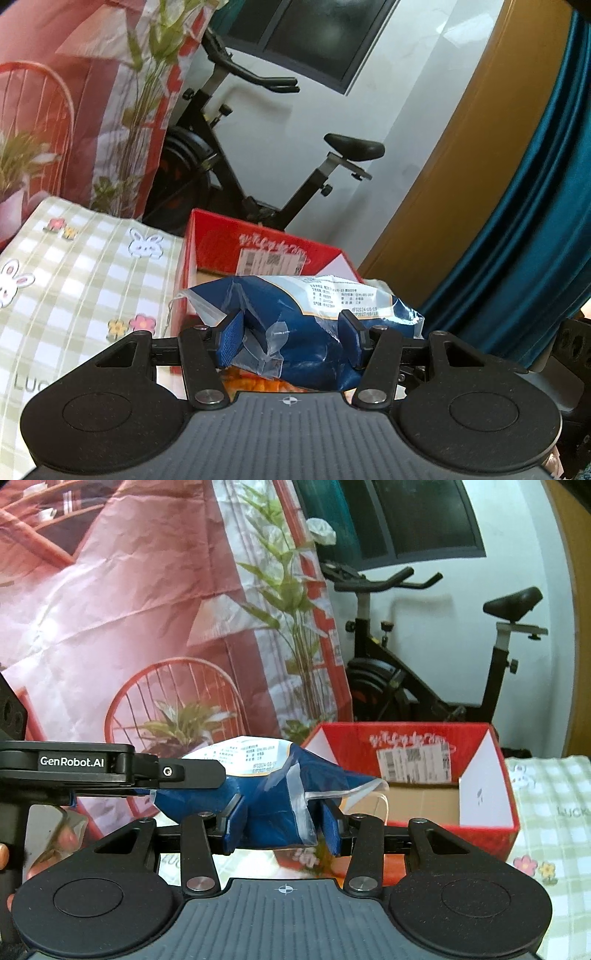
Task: Organize soft objects
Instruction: 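Carry the blue package over the red box and release it inside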
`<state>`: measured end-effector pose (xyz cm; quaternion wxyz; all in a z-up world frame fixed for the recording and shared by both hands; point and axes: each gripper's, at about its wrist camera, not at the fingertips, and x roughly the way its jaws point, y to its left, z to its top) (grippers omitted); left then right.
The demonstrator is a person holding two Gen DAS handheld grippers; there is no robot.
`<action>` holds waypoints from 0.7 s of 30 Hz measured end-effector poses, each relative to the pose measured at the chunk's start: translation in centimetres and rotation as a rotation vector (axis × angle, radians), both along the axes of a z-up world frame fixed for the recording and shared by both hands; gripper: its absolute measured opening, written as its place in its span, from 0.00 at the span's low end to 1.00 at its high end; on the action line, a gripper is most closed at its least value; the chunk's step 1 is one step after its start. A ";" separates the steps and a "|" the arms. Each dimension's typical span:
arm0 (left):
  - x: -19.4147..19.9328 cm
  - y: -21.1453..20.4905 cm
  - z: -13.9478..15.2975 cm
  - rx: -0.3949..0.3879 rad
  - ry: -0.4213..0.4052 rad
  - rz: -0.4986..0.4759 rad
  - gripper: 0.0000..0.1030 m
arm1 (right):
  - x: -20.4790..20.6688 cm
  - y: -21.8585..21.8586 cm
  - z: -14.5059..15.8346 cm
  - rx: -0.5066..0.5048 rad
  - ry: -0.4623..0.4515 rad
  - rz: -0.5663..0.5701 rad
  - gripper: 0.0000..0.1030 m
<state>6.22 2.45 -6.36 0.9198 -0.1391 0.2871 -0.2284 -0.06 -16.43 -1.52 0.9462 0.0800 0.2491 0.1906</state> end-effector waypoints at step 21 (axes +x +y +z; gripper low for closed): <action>12.7 -3.1 -1.6 -0.013 0.064 -0.071 0.58 | 12.1 -3.3 -1.7 -0.128 0.001 -0.017 0.40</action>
